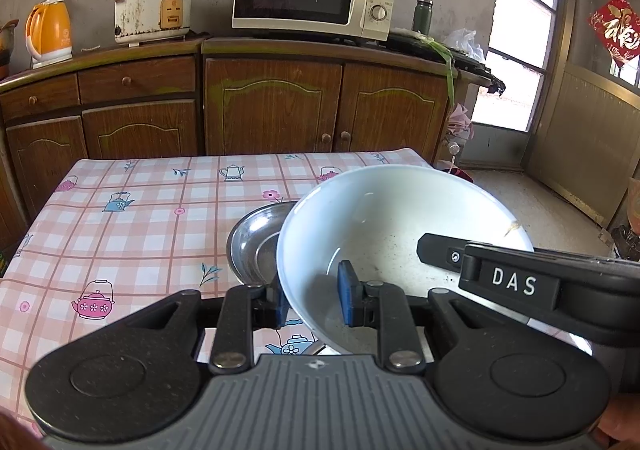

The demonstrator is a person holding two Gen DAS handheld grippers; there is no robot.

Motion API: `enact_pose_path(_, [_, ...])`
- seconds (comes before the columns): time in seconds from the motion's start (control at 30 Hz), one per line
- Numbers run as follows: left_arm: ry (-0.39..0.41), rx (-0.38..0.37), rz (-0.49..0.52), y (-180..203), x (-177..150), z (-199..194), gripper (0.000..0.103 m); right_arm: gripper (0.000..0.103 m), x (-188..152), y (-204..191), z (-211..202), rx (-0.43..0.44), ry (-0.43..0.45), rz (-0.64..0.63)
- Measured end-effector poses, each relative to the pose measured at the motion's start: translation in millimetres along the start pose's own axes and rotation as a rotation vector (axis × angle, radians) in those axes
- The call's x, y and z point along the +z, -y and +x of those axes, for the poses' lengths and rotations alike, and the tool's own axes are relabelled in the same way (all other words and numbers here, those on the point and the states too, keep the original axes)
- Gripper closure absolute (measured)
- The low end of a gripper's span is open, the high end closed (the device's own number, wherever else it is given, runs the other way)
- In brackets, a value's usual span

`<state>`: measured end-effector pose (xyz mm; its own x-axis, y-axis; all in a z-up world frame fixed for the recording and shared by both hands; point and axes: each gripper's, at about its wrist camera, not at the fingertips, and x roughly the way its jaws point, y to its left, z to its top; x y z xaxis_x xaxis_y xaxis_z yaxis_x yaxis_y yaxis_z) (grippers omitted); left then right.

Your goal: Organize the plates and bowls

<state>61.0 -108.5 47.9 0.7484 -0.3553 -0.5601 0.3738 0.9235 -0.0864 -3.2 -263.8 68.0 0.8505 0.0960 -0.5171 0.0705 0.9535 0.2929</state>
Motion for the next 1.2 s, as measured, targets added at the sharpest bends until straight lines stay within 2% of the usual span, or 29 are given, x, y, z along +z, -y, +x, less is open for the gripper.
enact_pose_path(0.73, [-0.069,-0.026,0.017,8.8,-17.3,11.1,0.08,0.077,-23.1,14.5,0.8,-0.031,-0.06,0.026])
enact_pose_path(1.2, [-0.14,-0.037,0.027,10.5,-32.3,24.2,0.08,0.077,-41.8,26.1,8.6,-0.042,-0.125,0.064])
